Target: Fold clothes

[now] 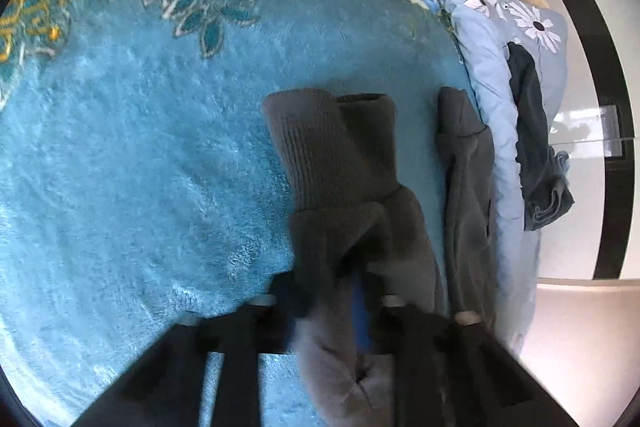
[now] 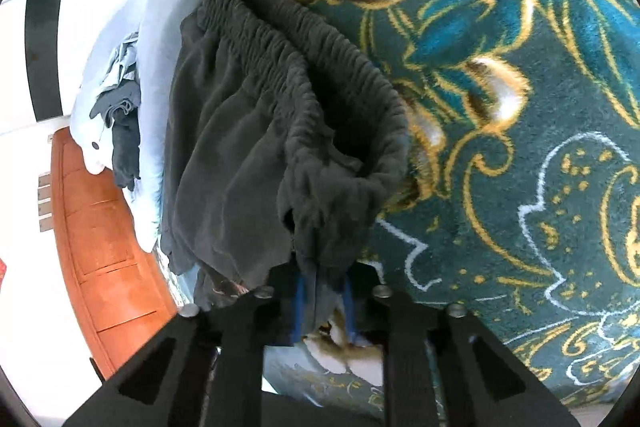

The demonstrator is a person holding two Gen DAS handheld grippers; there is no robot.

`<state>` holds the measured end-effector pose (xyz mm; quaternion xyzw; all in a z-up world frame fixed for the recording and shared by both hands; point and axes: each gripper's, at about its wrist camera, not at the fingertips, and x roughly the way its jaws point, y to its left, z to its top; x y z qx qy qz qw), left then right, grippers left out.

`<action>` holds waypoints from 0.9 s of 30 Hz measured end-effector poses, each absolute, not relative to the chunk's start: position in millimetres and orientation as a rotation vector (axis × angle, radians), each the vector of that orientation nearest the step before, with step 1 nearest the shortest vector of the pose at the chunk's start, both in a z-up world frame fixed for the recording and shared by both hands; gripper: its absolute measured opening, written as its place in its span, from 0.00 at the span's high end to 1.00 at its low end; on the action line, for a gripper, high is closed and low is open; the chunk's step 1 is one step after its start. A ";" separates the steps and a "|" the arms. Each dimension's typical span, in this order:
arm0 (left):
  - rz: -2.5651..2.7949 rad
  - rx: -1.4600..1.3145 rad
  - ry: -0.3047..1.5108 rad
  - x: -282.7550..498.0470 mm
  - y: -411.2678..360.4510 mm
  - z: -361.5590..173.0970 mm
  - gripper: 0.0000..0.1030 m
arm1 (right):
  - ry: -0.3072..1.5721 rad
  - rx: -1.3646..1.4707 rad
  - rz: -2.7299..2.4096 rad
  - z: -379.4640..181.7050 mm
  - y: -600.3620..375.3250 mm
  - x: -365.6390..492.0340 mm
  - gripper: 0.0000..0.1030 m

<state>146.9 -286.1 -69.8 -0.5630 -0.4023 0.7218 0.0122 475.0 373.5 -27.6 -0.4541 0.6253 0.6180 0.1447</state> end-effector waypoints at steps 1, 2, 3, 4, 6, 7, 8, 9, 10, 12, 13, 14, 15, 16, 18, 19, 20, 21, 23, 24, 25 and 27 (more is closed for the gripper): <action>2.270 -1.750 -1.247 147.6 -285.8 -66.3 0.91 | 1.788 -1.321 1.787 -25.7 373.8 474.1 0.89; 2.282 -1.745 -1.246 148.1 -286.0 -63.5 0.93 | 1.776 -1.331 1.795 -23.6 374.4 473.3 0.89; 2.292 -1.737 -1.251 148.6 -286.9 -59.7 0.94 | 1.774 -1.333 1.812 -20.6 376.2 473.2 0.90; 2.299 -1.726 -1.264 149.4 -288.9 -55.6 0.94 | 1.768 -1.339 1.832 -17.3 377.6 473.2 0.90; 2.304 -1.718 -1.288 151.6 -295.5 -49.0 0.95 | 1.746 -1.355 1.874 -9.0 377.1 470.6 0.91; 2.309 -1.718 -1.290 152.6 -298.5 -47.7 0.95 | 1.743 -1.365 1.890 -6.0 376.6 471.0 0.91; 2.309 -1.724 -1.290 153.8 -298.0 -47.4 0.95 | 1.740 -1.373 1.905 -3.2 376.0 471.3 0.91; 2.309 -1.757 -1.276 156.9 -301.4 -48.5 0.95 | 1.741 -1.378 1.916 -1.3 375.0 471.7 0.91; 2.306 -1.781 -1.267 158.3 -302.1 -50.0 0.95 | 1.744 -1.380 1.925 1.0 373.5 472.4 0.91; 2.298 -1.780 -1.271 160.3 -301.4 -47.6 0.95 | 1.752 -1.367 1.976 9.2 370.3 471.9 0.91; 2.294 -1.779 -1.274 161.1 -301.0 -46.3 0.95 | 1.754 -1.351 2.016 16.3 369.8 468.8 0.91; 2.280 -1.773 -1.298 158.2 -300.6 -42.2 0.95 | 1.764 -1.334 2.041 21.9 371.1 465.5 0.91; 2.267 -1.767 -1.322 155.3 -300.1 -38.0 0.95 | 1.781 -1.306 2.075 29.7 373.8 460.8 0.91; 2.253 -1.761 -1.345 152.3 -299.5 -33.7 0.95 | 1.797 -1.278 2.106 37.2 376.6 455.9 0.91; 2.230 -1.750 -1.372 134.9 -288.6 -20.3 0.94 | 1.818 -1.224 2.156 49.8 384.3 444.3 0.91; 2.228 -1.749 -1.367 125.4 -281.2 -13.3 0.94 | 1.829 -1.197 2.179 55.8 388.2 438.6 0.91; 2.228 -1.758 -1.358 118.1 -276.3 -5.2 0.94 | 1.841 -1.171 2.193 60.6 392.6 433.7 0.91; 2.228 -1.767 -1.348 110.9 -271.5 2.8 0.94 | 1.846 -1.145 2.206 64.5 397.9 428.6 0.91; 2.221 -1.789 -1.351 96.8 -264.7 14.3 0.94 | 1.851 -1.107 2.219 69.4 407.7 417.8 0.91; 2.216 -1.803 -1.356 86.2 -260.1 20.3 0.94 | 1.858 -1.090 2.214 70.2 412.7 412.7 0.91; 2.215 -1.814 -1.360 78.2 -255.8 23.0 0.94 | 1.864 -1.075 2.210 70.8 417.5 407.7 0.91; 2.217 -1.829 -1.359 60.4 -244.2 28.1 0.94 | 1.858 -1.060 2.205 71.1 425.0 397.2 0.91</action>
